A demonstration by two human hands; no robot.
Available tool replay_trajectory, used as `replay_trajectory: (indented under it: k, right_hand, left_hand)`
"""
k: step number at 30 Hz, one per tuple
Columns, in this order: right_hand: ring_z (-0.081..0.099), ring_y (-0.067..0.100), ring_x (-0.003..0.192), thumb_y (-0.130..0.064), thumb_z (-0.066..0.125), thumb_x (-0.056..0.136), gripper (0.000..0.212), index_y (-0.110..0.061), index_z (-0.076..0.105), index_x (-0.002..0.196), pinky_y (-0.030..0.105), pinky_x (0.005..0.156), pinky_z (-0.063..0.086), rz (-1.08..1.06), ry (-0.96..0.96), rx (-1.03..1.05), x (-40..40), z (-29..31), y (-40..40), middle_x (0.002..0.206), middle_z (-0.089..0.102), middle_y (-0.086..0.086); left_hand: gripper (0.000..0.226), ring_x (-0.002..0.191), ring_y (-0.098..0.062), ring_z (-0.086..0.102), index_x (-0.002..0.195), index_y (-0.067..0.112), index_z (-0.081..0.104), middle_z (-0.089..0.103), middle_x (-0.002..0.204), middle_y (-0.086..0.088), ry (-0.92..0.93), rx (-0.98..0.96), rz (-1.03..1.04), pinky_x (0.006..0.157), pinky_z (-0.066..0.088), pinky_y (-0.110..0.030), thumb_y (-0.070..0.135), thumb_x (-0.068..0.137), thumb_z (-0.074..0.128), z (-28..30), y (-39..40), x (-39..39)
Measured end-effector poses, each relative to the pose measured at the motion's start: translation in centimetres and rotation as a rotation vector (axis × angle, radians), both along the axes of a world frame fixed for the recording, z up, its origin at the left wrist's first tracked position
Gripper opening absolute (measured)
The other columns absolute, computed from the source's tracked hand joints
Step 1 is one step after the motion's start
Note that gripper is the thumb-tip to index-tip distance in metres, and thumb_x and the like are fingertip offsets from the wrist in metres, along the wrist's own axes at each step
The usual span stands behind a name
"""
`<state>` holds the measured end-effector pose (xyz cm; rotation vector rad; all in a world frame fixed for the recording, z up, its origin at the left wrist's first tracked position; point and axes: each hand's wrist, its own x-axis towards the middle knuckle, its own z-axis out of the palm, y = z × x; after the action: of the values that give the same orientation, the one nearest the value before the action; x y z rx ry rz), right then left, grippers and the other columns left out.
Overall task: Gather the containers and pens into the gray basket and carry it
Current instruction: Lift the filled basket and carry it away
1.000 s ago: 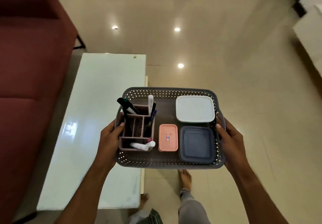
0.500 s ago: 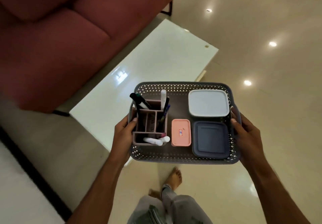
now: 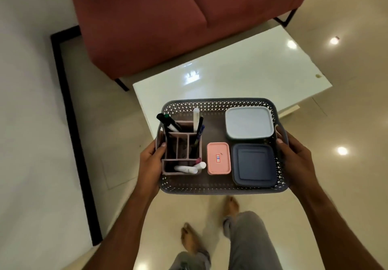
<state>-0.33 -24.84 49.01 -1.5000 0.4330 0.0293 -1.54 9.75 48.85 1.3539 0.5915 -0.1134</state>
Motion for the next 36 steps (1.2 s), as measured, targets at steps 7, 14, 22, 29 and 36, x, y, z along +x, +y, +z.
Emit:
replay_trajectory:
  k: [7, 14, 22, 29, 36]
  right_hand:
    - [0.064, 0.02, 0.129, -0.01, 0.053, 0.105, 0.039, -0.026, 0.065, 0.138, 0.04, 0.103, 0.055, 0.227, 0.034, -0.001, 2.9, -3.4, -1.0, 0.135, 0.07, -0.003]
    - [0.056, 0.017, 0.139, -0.012, 0.054, 0.104, 0.045, -0.02, 0.054, 0.148, 0.03, 0.105, 0.053, 0.442, 0.013, -0.009, 5.4, -8.1, -5.2, 0.147, 0.061, -0.002]
    - [0.055, 0.021, 0.14, 0.003, 0.056, 0.099, 0.056, -0.016, 0.05, 0.151, 0.043, 0.107, 0.052, 0.591, 0.163, -0.019, 4.3, -16.9, -9.0, 0.149, 0.06, 0.0]
    - [0.056, 0.021, 0.139, 0.006, 0.06, 0.095, 0.062, -0.019, 0.05, 0.151, 0.049, 0.108, 0.05, 0.627, 0.285, -0.038, 2.0, -24.8, -10.4, 0.148, 0.06, 0.001]
    - [0.057, 0.024, 0.138, 0.014, 0.057, 0.094, 0.064, -0.014, 0.049, 0.151, 0.062, 0.108, 0.048, 0.618, 0.378, -0.042, 2.2, -34.6, -10.5, 0.146, 0.062, 0.005]
  left_hand:
    - [0.026, 0.108, -0.024, 0.075, 0.118, 0.029, 0.076, 0.078, 0.117, -0.003, 0.076, 0.028, 0.222, 0.083, 0.062, -0.034, 0.025, 0.104, 0.055, -2.5, -1.5, -4.4]
    - [0.034, 0.113, -0.028, 0.073, 0.126, 0.021, 0.071, 0.076, 0.122, -0.007, 0.129, 0.038, 0.367, 0.089, 0.063, -0.037, 0.036, 0.103, 0.052, -8.9, -7.5, -8.3]
    - [0.039, 0.117, -0.033, 0.07, 0.131, 0.017, 0.068, 0.074, 0.125, -0.012, 0.21, 0.0, 0.471, 0.095, 0.059, -0.047, 0.037, 0.102, 0.051, -18.5, -13.2, -14.0]
    - [0.04, 0.117, -0.029, 0.07, 0.134, 0.015, 0.066, 0.074, 0.125, -0.01, 0.287, 0.003, 0.468, 0.092, 0.062, -0.037, 0.033, 0.102, 0.051, -26.1, -14.4, -16.6]
    - [0.033, 0.11, -0.032, 0.073, 0.121, 0.02, 0.073, 0.077, 0.117, -0.012, 0.35, 0.018, 0.447, 0.093, 0.058, -0.049, 0.034, 0.1, 0.053, -35.2, -14.7, -16.0]
